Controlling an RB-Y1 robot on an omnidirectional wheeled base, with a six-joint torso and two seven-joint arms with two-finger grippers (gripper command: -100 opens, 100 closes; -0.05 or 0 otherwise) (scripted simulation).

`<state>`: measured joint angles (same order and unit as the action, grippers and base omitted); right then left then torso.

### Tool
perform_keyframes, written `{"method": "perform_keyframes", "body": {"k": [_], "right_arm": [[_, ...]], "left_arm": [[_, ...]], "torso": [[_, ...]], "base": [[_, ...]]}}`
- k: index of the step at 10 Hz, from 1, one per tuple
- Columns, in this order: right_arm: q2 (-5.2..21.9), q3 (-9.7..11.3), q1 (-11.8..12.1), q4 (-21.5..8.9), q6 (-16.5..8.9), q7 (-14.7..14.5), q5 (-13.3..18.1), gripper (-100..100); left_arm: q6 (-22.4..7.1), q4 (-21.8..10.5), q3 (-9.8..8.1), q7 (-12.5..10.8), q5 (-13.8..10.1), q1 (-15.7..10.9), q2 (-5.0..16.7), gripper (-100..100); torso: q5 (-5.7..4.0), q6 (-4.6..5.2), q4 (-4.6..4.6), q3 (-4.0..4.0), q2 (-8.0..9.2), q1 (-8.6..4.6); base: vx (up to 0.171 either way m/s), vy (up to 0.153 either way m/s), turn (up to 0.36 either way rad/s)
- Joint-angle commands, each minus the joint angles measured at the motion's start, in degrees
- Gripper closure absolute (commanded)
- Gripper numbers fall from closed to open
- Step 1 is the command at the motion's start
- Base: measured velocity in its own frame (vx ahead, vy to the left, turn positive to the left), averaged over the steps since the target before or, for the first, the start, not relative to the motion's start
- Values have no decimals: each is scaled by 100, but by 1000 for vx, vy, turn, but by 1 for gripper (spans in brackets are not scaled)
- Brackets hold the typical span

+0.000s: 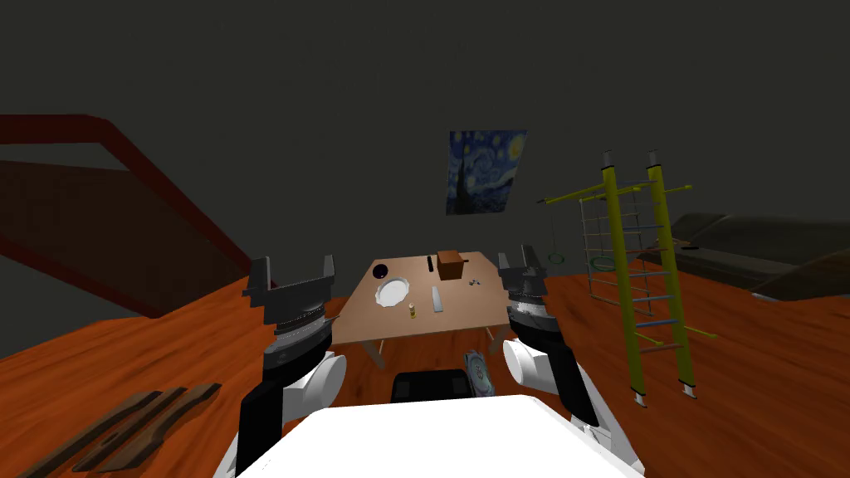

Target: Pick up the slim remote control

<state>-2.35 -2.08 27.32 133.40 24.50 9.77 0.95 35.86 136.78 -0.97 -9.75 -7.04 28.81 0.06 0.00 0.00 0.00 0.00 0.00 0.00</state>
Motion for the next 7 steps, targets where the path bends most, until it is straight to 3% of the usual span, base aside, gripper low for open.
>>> {"method": "perform_keyframes", "body": {"k": [1, 4, 7], "right_arm": [[216, 9, -10, -20, 11, 13, 62, -100], [726, 62, -42, -101, 53, 59, 311, -100], [1237, 168, -88, -246, 119, 116, 728, -100]], "left_arm": [[0, 0, 0, 0, 0, 0, 0, 0], [0, 0, 0, 0, 0, -1, 0, 0], [0, 0, 0, 0, 0, -1, 1, 0]], "torso": [[0, 0, 0, 0, 0, 0], [-4, -2, 2, 5, 8, -22], [-7, -2, 3, 8, 14, -31]], "base": [[-2, -12, 101], [-23, -50, 162], [-45, -73, 315]]}}
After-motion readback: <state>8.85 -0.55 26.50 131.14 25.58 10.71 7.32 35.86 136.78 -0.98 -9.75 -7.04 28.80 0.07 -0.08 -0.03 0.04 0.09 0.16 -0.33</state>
